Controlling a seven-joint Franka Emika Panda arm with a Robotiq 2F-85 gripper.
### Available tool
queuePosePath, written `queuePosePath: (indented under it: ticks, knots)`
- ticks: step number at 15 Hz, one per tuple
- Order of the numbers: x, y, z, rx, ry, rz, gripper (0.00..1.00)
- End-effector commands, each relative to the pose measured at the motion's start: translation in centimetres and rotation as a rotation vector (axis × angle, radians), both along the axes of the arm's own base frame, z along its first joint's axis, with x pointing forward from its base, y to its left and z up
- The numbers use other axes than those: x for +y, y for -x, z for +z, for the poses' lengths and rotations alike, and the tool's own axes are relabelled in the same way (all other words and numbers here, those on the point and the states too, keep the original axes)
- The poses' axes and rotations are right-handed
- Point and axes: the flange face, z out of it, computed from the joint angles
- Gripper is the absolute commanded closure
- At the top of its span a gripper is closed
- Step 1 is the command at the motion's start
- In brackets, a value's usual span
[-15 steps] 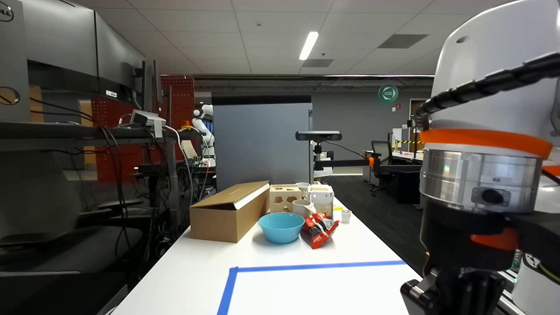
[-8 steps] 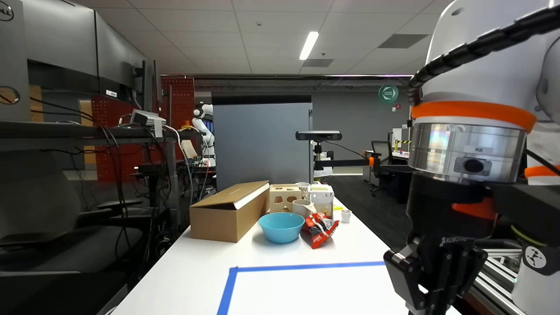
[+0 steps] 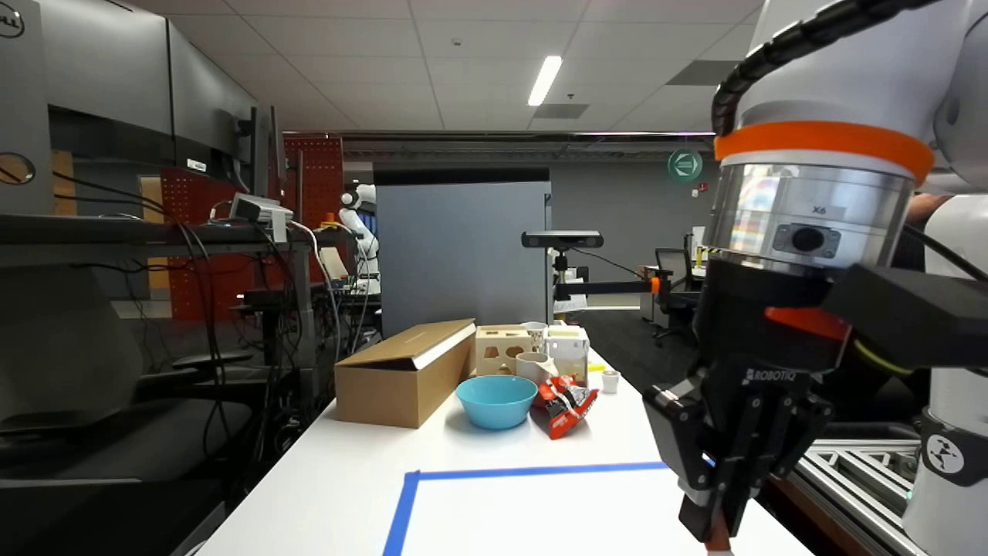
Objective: Put the sharpie on the table
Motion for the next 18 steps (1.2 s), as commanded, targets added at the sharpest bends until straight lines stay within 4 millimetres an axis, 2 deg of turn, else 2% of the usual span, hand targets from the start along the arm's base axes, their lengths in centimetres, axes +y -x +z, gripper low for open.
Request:
queuePosePath:
  ticks: [1,9,18]
  knots:
    - [-0.1,-1.6,0.3,-0.03,-0.042,-0.044,0.95]
    - [-3.5,-4.2,-1.6,0.003,-0.143,-0.081,0.95]
    - [-7.0,-7.0,-6.1,0.049,-0.264,-0.096,0.95]
